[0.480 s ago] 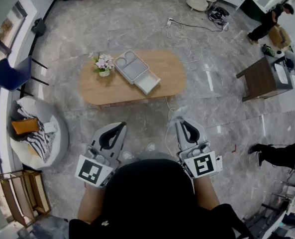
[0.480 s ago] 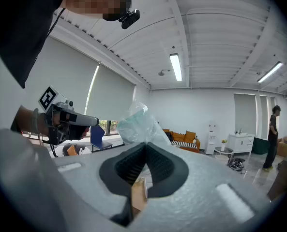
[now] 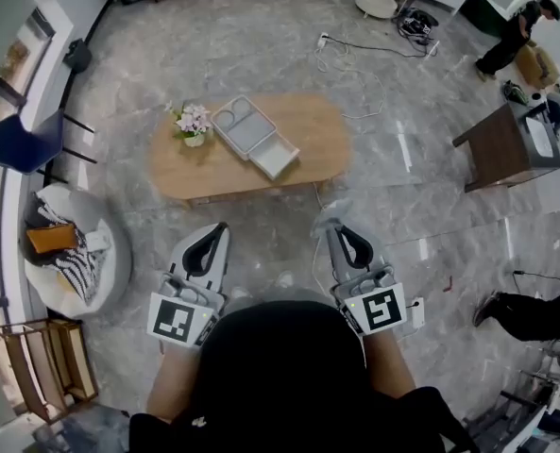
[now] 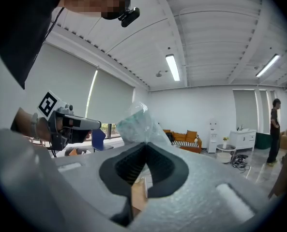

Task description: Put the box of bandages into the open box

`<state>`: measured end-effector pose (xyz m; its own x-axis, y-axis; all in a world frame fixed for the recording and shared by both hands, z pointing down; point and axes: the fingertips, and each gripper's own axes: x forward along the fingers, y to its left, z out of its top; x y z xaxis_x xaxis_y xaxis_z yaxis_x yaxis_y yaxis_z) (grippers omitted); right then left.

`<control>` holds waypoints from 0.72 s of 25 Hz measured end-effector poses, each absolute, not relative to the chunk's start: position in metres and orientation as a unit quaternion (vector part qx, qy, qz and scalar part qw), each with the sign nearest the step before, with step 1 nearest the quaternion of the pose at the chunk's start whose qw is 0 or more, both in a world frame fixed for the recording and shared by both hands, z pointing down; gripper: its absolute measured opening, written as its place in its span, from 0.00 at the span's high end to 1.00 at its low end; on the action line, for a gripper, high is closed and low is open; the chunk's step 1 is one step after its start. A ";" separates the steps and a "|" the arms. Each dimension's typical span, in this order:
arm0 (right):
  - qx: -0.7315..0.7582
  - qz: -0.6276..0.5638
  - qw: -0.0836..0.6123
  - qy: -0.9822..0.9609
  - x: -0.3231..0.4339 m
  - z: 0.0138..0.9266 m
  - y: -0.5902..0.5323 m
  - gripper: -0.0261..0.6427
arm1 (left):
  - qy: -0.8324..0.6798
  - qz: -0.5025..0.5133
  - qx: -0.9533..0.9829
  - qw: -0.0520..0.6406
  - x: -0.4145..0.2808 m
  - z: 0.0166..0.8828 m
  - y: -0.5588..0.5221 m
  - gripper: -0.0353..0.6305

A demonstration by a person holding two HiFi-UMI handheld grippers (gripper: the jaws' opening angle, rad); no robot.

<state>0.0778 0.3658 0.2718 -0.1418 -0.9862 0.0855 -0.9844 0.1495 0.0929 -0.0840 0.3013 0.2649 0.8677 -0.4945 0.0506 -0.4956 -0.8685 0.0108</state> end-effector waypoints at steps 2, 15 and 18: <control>0.652 0.004 0.059 -0.756 0.088 0.276 0.368 0.96 | -0.259 0.035 0.965 0.014 -0.075 0.267 0.306 0.93; 0.640 0.021 0.063 -0.765 0.107 0.309 0.331 0.96 | -0.249 0.084 0.964 0.046 -0.041 0.306 0.280 0.93; 0.647 0.027 0.069 -0.759 0.106 0.311 0.305 0.96 | -0.239 0.082 0.966 0.053 -0.041 0.310 0.252 0.93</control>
<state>0.1056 0.3049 0.3114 -0.1525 -0.9784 0.1395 -0.9859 0.1605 0.0481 -0.0411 0.2515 0.3098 0.8720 -0.4538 0.1835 -0.4713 -0.8797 0.0640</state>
